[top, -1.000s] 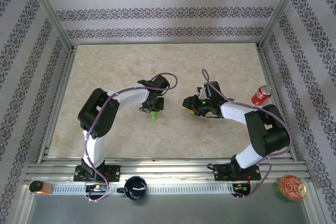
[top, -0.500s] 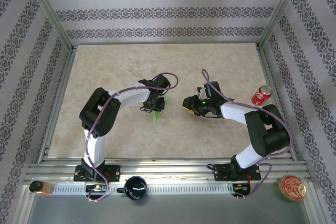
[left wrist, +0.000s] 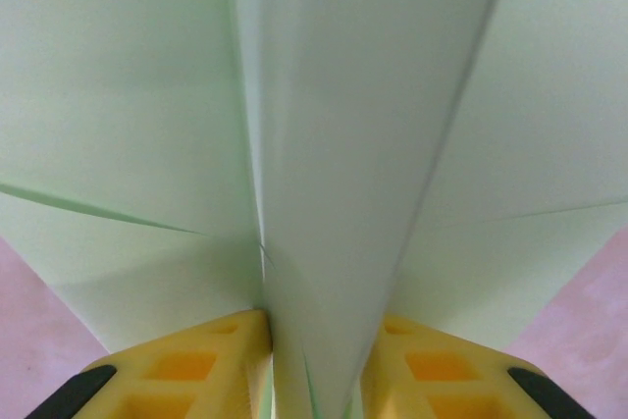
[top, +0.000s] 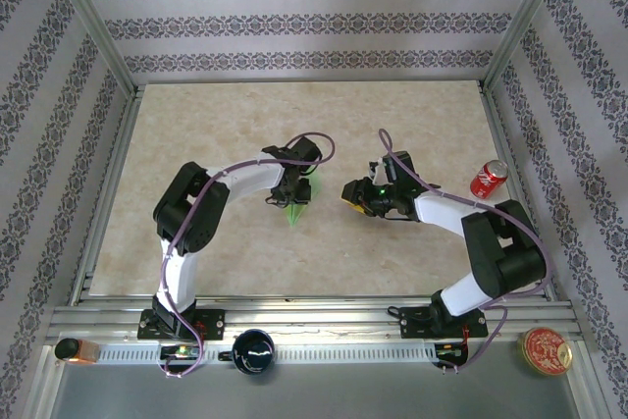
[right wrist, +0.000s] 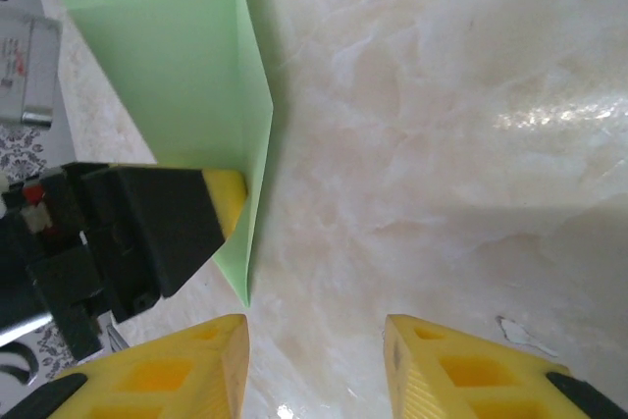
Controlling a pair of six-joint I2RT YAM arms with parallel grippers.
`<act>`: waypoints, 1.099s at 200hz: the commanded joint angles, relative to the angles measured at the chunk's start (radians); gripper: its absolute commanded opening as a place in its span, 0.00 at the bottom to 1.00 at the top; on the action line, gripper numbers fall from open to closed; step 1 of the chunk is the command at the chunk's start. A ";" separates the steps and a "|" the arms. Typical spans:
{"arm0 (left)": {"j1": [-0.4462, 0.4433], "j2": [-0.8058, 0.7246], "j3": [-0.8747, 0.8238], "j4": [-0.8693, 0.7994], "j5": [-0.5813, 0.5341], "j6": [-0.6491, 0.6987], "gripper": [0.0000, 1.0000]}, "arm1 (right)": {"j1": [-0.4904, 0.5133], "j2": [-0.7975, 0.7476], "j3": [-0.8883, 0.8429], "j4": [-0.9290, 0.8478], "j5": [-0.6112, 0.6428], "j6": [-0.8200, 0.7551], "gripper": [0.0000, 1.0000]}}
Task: Fold a paper plane with a square sheet of paper (pick it up from the middle)
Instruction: Move a paper plane to the center of the table.
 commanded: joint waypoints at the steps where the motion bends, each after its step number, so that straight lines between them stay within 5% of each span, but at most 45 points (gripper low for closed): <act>1: 0.000 0.074 0.013 -0.024 -0.045 -0.059 0.31 | -0.019 -0.045 0.005 -0.040 0.009 -0.038 0.42; 148: 0.000 -0.126 0.033 -0.014 -0.062 -0.138 0.38 | -0.101 -0.254 0.120 -0.391 0.204 -0.282 0.49; 188: 0.003 -0.288 -0.043 0.050 -0.149 -0.078 0.45 | -0.124 -0.347 0.149 -0.458 0.413 -0.371 0.54; 220: 0.067 -0.482 -0.206 0.147 -0.254 -0.004 0.54 | -0.150 -0.398 0.136 -0.409 0.668 -0.488 0.71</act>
